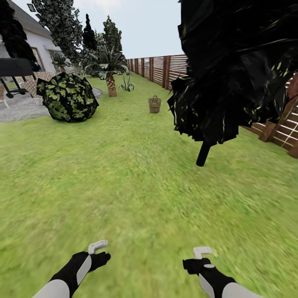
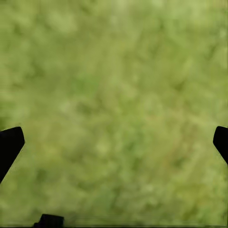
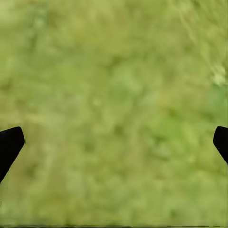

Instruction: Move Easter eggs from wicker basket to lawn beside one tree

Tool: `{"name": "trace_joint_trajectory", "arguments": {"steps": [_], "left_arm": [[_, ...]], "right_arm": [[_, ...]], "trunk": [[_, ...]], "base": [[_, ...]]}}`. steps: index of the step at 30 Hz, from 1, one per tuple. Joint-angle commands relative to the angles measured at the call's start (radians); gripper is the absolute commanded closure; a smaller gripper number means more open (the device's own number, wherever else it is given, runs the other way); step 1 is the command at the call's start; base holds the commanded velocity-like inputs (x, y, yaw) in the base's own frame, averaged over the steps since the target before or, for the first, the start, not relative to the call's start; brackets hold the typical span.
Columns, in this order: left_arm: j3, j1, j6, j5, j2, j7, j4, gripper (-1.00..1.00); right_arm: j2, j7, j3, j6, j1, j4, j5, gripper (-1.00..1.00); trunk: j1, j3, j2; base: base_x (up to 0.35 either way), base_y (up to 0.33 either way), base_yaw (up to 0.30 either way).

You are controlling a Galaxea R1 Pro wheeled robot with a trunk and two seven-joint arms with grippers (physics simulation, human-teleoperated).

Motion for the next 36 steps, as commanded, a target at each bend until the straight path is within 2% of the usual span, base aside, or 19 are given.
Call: {"name": "trace_joint_trajectory", "arguments": {"steps": [1,6,12,19,30,36], "left_arm": [[0.004,0.000,0.006,0.009,-0.001,0.000,0.014,-1.00],[0.004,0.000,-0.007,0.009,0.001,0.000,0.114,-1.00],[0.004,0.000,-0.076,0.011,0.001,-0.002,0.189,-1.00],[0.005,0.002,-0.083,0.011,0.002,-0.002,0.198,-1.00],[0.004,0.004,-0.083,0.011,0.001,-0.002,0.199,-1.00],[0.006,0.004,-0.082,0.011,0.001,-0.002,0.228,-1.00]], "right_arm": [[-0.001,-0.005,0.006,-0.001,-0.001,0.014,0.001,-1.00],[-0.006,-0.005,0.006,-0.059,0.001,0.077,0.001,-1.00],[-0.007,-0.008,0.007,-0.070,0.013,0.096,0.002,-1.00],[-0.007,-0.003,0.009,-0.070,0.035,0.097,0.006,-1.00],[-0.012,-0.002,0.009,-0.070,0.058,0.101,0.006,-1.00],[-0.009,-0.004,0.010,-0.069,0.059,0.101,0.005,-1.00]], "trunk": [[0.000,-0.001,0.000],[0.000,-0.001,0.000],[0.000,-0.001,0.000],[0.000,-0.001,0.000],[0.000,-0.001,0.000],[0.000,-0.001,0.000]], "base": [[0.336,0.000,0.260],[0.336,0.000,0.255],[0.336,0.000,0.101],[0.228,0.000,0.004],[0.011,0.000,0.000],[0.000,0.000,0.000]]}}
